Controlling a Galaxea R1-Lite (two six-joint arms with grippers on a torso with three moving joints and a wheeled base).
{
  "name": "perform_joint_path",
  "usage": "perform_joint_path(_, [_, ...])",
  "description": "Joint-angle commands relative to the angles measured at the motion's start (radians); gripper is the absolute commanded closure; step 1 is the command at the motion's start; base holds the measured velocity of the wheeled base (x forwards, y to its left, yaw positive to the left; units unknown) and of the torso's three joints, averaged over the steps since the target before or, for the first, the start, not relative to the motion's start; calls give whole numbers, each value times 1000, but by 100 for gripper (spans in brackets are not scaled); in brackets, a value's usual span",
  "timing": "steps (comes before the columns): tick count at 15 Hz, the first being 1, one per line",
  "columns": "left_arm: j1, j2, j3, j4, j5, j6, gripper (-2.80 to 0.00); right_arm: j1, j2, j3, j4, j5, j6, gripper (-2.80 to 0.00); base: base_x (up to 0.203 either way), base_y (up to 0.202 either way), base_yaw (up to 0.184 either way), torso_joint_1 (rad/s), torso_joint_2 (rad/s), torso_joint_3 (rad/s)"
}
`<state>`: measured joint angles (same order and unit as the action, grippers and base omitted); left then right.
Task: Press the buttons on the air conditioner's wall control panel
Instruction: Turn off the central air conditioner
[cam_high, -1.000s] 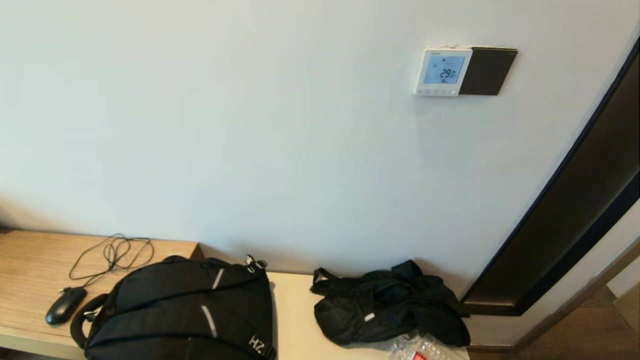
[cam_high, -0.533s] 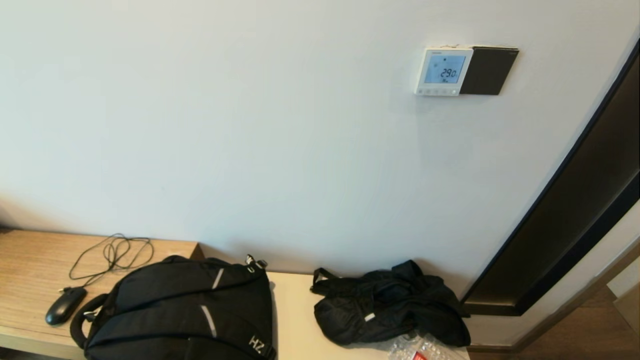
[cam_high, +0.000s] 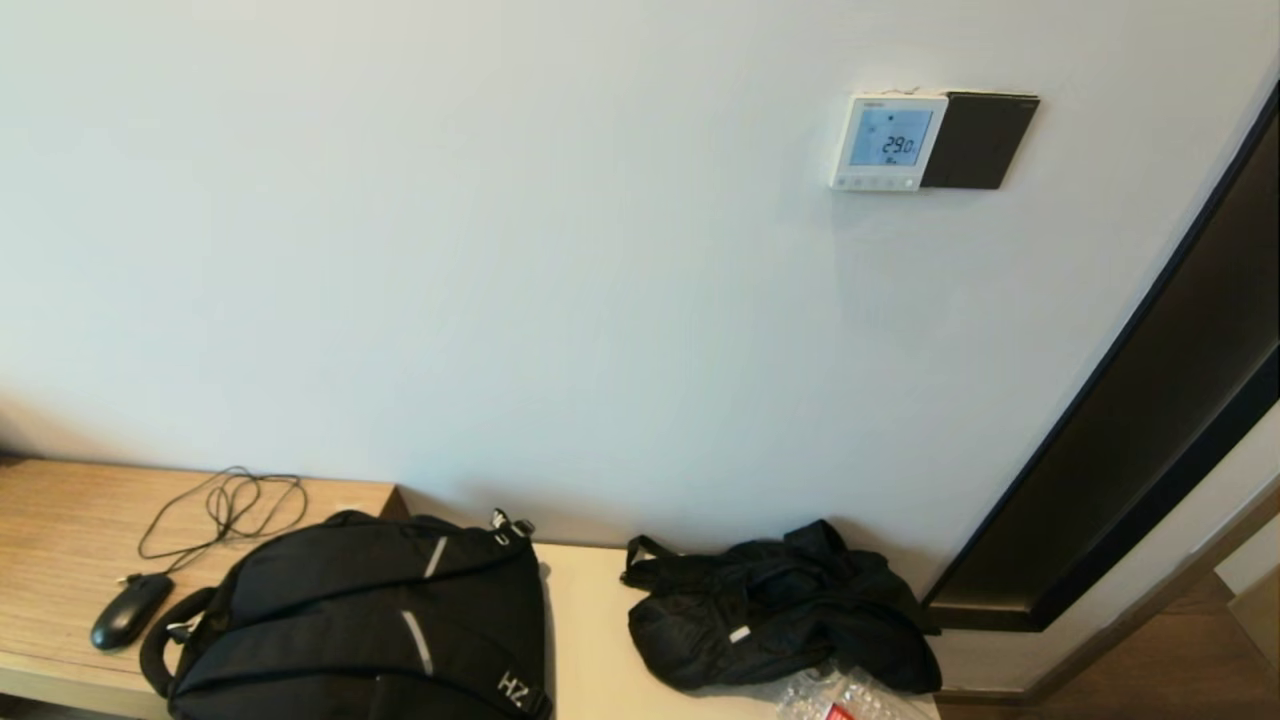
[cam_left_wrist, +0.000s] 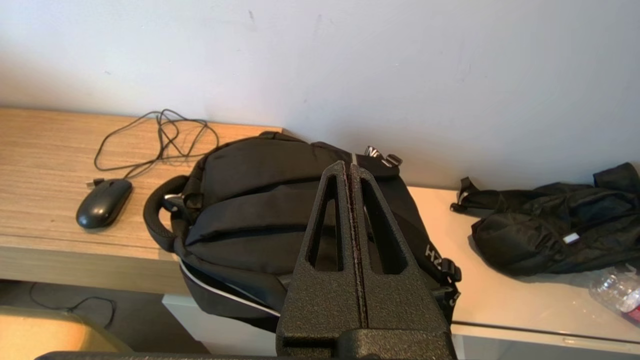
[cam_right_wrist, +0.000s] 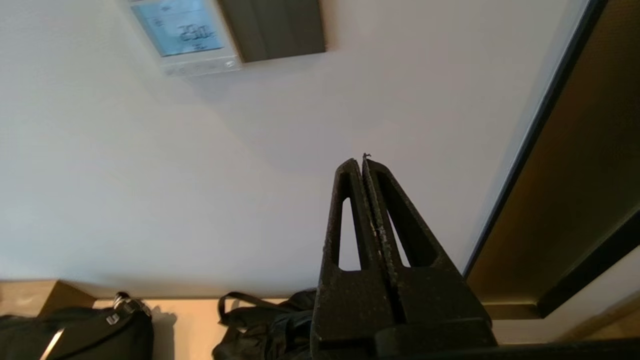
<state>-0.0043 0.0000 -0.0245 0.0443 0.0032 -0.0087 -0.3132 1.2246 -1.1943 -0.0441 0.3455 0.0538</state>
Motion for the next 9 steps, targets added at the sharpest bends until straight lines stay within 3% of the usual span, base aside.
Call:
perform_joint_path(1, [0, -2, 0, 0, 0, -1, 0, 41, 152, -91, -2, -74, 9, 0, 0, 0, 0, 0, 0, 0])
perform_joint_path(4, [0, -2, 0, 0, 1, -2, 0, 155, 261, -193, -5, -249, 27, 0, 0, 0, 0, 0, 0, 0])
perform_joint_path(9, [0, -2, 0, 0, 0, -1, 0, 307, 408, -336, -29, -471, 37, 0, 0, 0, 0, 0, 0, 0])
